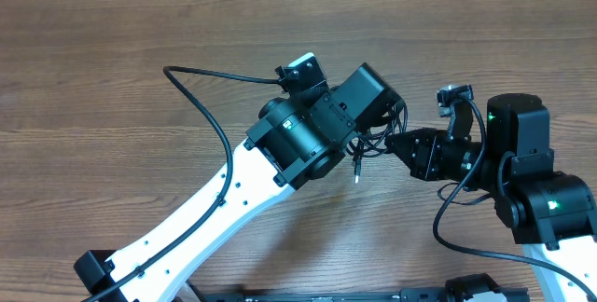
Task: Untangle cables
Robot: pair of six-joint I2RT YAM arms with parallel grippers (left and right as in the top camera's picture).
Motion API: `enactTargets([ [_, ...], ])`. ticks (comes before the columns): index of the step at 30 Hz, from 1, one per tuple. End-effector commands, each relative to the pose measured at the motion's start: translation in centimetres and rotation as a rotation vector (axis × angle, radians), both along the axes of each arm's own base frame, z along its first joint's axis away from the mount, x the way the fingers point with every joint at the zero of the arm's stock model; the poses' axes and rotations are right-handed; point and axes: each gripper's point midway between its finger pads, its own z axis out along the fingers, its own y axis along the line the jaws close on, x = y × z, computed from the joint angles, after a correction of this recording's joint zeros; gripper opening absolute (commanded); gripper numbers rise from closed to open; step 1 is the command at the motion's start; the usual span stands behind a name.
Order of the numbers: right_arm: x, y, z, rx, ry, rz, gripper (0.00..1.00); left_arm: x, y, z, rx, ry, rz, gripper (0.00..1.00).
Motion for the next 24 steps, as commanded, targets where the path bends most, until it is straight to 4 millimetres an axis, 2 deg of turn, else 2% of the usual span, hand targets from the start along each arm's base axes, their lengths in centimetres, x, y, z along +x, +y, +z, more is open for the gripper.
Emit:
enactTargets([
  [1, -1.0, 1.2, 1.9, 0.056, -0.062, 0.104, 0.04, 0.9, 1.6, 1.2, 0.013, -0.053, 0.065, 0.04],
  [13, -1.8, 2.8, 3.9, 0.153, -0.121, 0.219, 0.04, 0.1, 4.8, -0.1, -0.053, 0.035, 0.352, 0.04],
  [24, -1.7, 2.7, 3.9, 0.15, -0.124, 0.214, 0.04, 0.2, 5.2, -0.2, -0.088, 0.05, 0.415, 0.04],
])
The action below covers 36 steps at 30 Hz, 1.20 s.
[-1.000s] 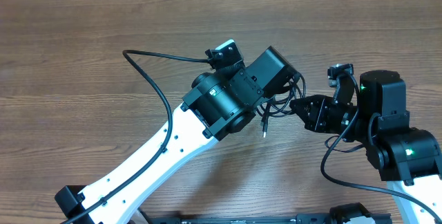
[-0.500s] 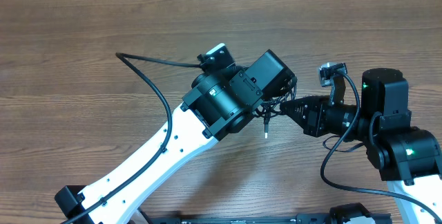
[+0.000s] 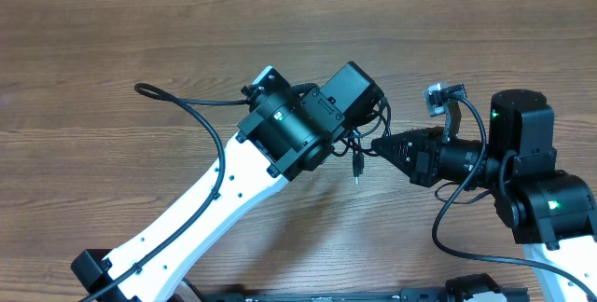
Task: Untangle cables
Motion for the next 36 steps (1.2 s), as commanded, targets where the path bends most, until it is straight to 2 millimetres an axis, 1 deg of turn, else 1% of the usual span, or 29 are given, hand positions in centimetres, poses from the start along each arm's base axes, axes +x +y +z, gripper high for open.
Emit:
enactTargets([
  [1, -0.1, 0.0, 1.0, 0.005, -0.037, 0.009, 0.04, 0.8, 1.3, 1.1, -0.013, -0.05, 0.088, 0.04],
  [4, 0.3, -0.6, 0.2, -0.035, -0.026, -0.033, 0.04, 0.8, 1.4, 1.1, -0.005, -0.052, 0.086, 0.04],
  [8, 1.1, -2.1, -1.4, -0.128, 0.004, -0.13, 0.04, 0.8, 1.6, 1.2, 0.02, -0.057, 0.06, 0.04],
  [10, 1.6, -3.2, -2.4, -0.188, 0.027, -0.195, 0.04, 1.0, 1.7, 1.3, 0.037, -0.064, 0.046, 0.04],
  [13, 2.3, -5.6, -4.0, -0.272, 0.1, -0.353, 0.04, 1.0, 1.7, 1.3, 0.047, -0.067, 0.034, 0.04],
  [16, 2.4, -7.3, -5.0, -0.334, 0.143, -0.452, 0.04, 1.3, 1.4, 1.6, 0.052, -0.083, -0.001, 0.04],
  [18, 2.4, -7.6, -5.2, -0.35, 0.148, -0.463, 0.04, 1.6, 0.9, 1.9, 0.054, -0.1, -0.043, 0.04],
  [25, 2.4, -7.6, -5.2, -0.352, 0.148, -0.464, 0.04, 2.6, -0.9, 3.3, 0.073, -0.169, -0.221, 0.04],
  [27, 2.4, -7.6, -5.2, -0.351, 0.148, -0.463, 0.11, 2.9, -1.5, 3.6, 0.092, -0.188, -0.29, 0.04],
  [28, 2.3, -7.6, -5.2, -0.349, 0.148, -0.461, 0.12, 3.0, -1.8, 3.7, 0.103, -0.196, -0.327, 0.04],
  [34, 2.3, -7.5, -5.2, -0.347, 0.148, -0.459, 0.14, 3.1, -2.1, 3.9, 0.176, -0.212, -0.44, 0.04],
  [36, 2.3, -7.5, -5.2, -0.347, 0.148, -0.459, 0.17, 3.3, -2.2, 4.0, 0.203, -0.224, -0.483, 0.04],
])
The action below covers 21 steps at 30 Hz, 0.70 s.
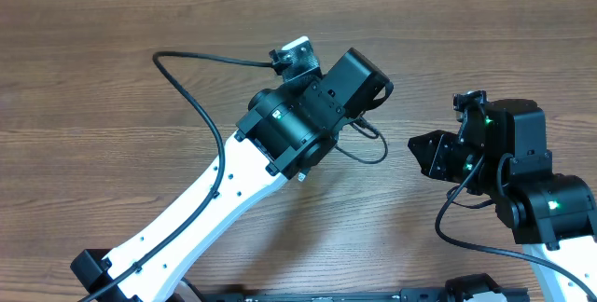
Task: Untangle cables
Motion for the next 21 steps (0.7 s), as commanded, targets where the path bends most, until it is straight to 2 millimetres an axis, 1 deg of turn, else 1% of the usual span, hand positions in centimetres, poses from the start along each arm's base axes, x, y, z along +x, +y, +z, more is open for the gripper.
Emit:
enactTargets([
  [1, 0.2, -0.2, 0.9, -0.005, -0.03, -0.013, 0.17, 0.3, 0.2, 1.9, 0.061, -0.064, -0.118, 0.04],
  [5, 0.2, -0.2, 0.9, -0.004, -0.03, -0.012, 0.22, 0.3, -0.7, 2.1, 0.1, -0.085, -0.231, 0.04],
  [11, 0.2, 0.0, 1.0, 0.009, -0.031, -0.001, 0.23, 0.3, -3.7, 3.2, 0.122, -0.16, -0.492, 0.04],
  [21, 0.1, 0.1, 1.0, 0.011, -0.029, 0.006, 0.24, 1.0, -5.1, 4.6, 0.095, -0.235, -0.543, 0.04],
])
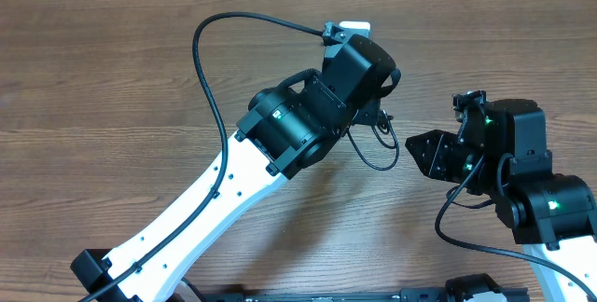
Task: Untangle cables
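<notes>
A thin black cable (395, 153) hangs in a loose loop under my left gripper (375, 117). The bulky black wrist hides that gripper's fingers from the overhead camera, and the loop comes out from beneath it, so the gripper appears shut on the cable. My right gripper (417, 149) sits just right of the loop, a small gap away, with nothing between its fingers. It looks open. Part of the cable bundle is hidden under the left wrist.
The wooden table (112, 106) fills the view. The left arm's own camera lead (201, 46) arches high over the table's upper left. The right arm's base (546, 199) stands at the right edge, and its lead (448, 218) hangs below it.
The left wrist has turned and shifted slightly up and to the right, and its camera lead now arches higher. The cable loop hangs a little further right. The right arm has not moved.
First both grippers met at a tangled bunch of cable at mid-table. Then the right gripper's tip was reaching left into the bunch. Later the right gripper was drawn back to the right without cable, leaving a loop hanging from the left gripper, which has now turned.
</notes>
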Robot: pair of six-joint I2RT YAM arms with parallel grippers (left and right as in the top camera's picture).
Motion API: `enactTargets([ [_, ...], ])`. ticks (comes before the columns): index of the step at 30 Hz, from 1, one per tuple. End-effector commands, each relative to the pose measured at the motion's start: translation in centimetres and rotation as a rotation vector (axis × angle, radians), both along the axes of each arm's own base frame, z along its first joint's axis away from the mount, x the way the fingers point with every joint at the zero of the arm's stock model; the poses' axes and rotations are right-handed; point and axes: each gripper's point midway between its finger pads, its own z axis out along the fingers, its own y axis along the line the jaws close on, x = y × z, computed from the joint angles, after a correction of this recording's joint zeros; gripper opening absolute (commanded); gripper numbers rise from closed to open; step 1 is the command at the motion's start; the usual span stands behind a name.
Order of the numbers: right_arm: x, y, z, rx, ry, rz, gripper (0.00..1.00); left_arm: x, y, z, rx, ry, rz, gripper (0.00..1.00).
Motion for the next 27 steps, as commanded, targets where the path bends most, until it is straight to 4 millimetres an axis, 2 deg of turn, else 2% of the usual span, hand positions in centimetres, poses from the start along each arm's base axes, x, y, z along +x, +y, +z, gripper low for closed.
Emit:
enactTargets([
  [1, 0.1, 0.1, 1.0, 0.008, -0.029, 0.002, 0.24, -0.2, -0.3, 2.1, -0.022, -0.053, -0.075, 0.04],
  [12, 0.2, 0.1, 1.1, 0.006, -0.036, 0.004, 0.25, -1.8, -4.4, 4.2, -0.115, -0.111, -0.346, 0.04],
  [22, 0.4, -0.7, 0.6, -0.032, -0.028, -0.026, 0.26, -2.4, -4.7, 5.2, -0.149, -0.126, -0.386, 0.04],
  [27, 0.5, -1.3, -0.6, -0.07, 0.018, -0.048, 0.26, -2.6, -4.4, 7.0, -0.181, -0.17, -0.385, 0.04],
])
